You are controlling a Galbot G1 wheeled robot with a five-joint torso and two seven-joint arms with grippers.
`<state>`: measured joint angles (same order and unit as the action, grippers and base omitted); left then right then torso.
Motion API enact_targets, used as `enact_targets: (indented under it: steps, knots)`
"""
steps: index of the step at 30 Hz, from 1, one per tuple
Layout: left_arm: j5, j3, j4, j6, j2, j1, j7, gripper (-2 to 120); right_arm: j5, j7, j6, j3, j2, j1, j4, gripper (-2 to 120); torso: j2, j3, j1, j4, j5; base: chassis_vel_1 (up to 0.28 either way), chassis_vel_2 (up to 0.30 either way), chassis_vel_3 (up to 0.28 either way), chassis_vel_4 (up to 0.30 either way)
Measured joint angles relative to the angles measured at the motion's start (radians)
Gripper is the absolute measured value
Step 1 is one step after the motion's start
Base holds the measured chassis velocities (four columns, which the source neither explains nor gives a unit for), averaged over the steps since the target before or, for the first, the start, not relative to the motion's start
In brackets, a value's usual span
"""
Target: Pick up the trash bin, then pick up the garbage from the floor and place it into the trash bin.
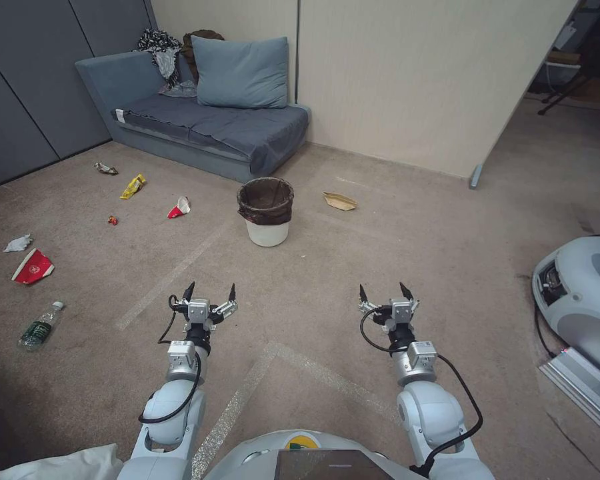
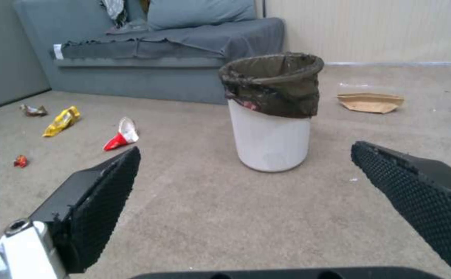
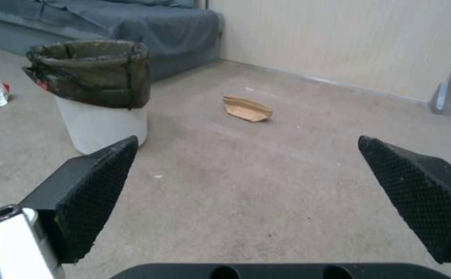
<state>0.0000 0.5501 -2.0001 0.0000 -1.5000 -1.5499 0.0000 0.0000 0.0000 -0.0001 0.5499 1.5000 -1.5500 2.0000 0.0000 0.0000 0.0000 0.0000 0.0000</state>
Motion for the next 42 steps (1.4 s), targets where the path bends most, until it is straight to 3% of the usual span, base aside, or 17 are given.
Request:
enact_targets:
  steps: [16, 19, 21, 22, 24, 26, 30, 42]
  knots:
    - [0.000, 0.003, -0.004, 0.012, 0.002, 0.001, -0.008, 100, 0.000, 0.018, -0.004, -0.001, -0.003, -0.002, 0.009, 100, 0.000, 0.000, 0.000, 0.0000, 0.0000, 0.000, 0.000, 0.000, 0.000]
    - [0.004, 0.032, -0.054, 0.105, 0.023, 0.016, -0.076, 100, 0.003, 0.136, -0.025, -0.006, -0.023, -0.012, 0.086, 100, 0.000, 0.000, 0.000, -0.0001, -0.0004, 0.000, 0.000, 0.000, 0.000]
    - [0.005, 0.040, -0.067, 0.121, 0.029, 0.020, -0.089, 100, 0.017, 0.159, -0.038, -0.011, -0.027, -0.013, 0.094, 100, 0.000, 0.000, 0.000, -0.0003, 0.0007, 0.000, 0.000, 0.000, 0.000]
    - [0.004, 0.038, -0.073, 0.139, 0.031, 0.019, -0.099, 100, 0.024, 0.163, -0.039, -0.014, -0.028, -0.010, 0.094, 100, 0.000, 0.000, 0.000, 0.0004, -0.0012, 0.000, 0.000, 0.000, 0.000]
    - [0.004, 0.042, -0.083, 0.160, 0.035, 0.022, -0.113, 100, 0.027, 0.164, -0.037, -0.013, -0.029, -0.009, 0.094, 100, 0.000, 0.000, 0.000, 0.0000, -0.0014, 0.000, 0.000, 0.000, 0.000]
    - [0.004, 0.061, -0.127, 0.244, 0.052, 0.032, -0.172, 100, 0.030, 0.159, 0.014, -0.014, -0.027, -0.003, 0.081, 100, 0.000, 0.000, 0.000, -0.0001, 0.0001, 0.000, 0.000, 0.000, 0.000]
    - [0.006, 0.068, -0.154, 0.317, 0.063, 0.036, -0.215, 100, 0.030, 0.160, 0.095, -0.014, -0.025, 0.007, 0.057, 100, 0.000, 0.000, 0.000, 0.0004, 0.0005, 0.000, 0.000, 0.000, 0.000]
    - [0.024, 0.062, -0.142, 0.328, 0.060, 0.035, -0.209, 100, 0.030, 0.118, 0.095, -0.017, -0.023, 0.000, 0.045, 100, 0.000, 0.000, 0.000, -0.0001, 0.0000, 0.000, 0.000, 0.000, 0.000]
